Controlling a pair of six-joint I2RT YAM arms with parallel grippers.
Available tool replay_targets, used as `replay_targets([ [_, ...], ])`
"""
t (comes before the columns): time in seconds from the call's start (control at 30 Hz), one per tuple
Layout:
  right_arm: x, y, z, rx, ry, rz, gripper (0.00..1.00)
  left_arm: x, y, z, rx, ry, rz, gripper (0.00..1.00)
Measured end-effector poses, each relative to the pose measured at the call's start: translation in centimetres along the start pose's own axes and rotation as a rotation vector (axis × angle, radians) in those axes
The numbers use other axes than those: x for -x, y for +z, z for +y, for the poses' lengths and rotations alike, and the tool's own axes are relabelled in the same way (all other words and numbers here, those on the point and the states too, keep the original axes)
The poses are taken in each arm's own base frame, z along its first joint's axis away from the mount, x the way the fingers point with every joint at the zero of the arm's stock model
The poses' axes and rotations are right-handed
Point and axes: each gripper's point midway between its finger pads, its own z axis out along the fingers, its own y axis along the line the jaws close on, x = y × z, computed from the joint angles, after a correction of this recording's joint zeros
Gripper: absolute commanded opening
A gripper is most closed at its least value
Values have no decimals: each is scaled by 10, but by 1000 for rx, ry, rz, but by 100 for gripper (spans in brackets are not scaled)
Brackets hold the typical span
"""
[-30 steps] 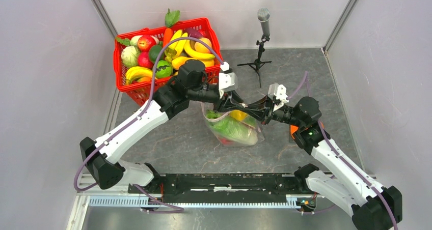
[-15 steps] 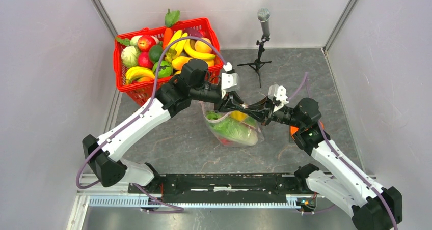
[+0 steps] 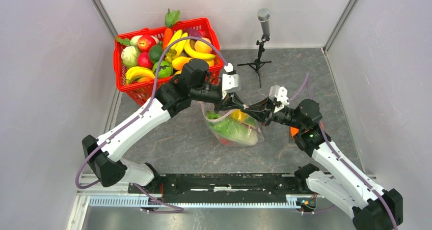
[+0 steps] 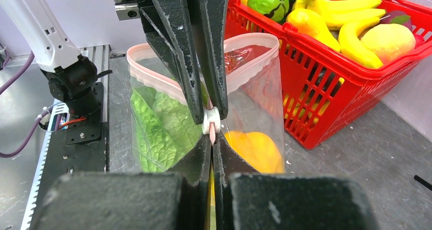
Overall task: Place the food in the zip-top bag and seal the zipper
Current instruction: Zip the zipper food storage bag at the center of the board.
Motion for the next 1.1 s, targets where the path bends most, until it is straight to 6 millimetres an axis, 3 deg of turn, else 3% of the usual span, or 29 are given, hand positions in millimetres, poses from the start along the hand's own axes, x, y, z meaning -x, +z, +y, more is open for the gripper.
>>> replay_targets([
  [0.6,-6,-2,-3,-22,-12,24,0,-15,-15,7,63,67,135,2],
  [0.63,-6,-2,-3,-23,-13,23,4,-15,-15,7,63,67,135,2],
  [0.7,-5,-2,-3,-23,-13,22,28,-13,-15,7,61,67,128,2],
  [0.8,-4,-2,-2,-17,-9,19,41,-10,-14,6,56,64,112,2],
  [1.0,-5,-1,-1,-4,-15,24,45,-2,-9,1,34,66,81,2],
  [1.1,-6,1,-4,-7,-14,29,39,1,-7,-4,16,72,73,2],
])
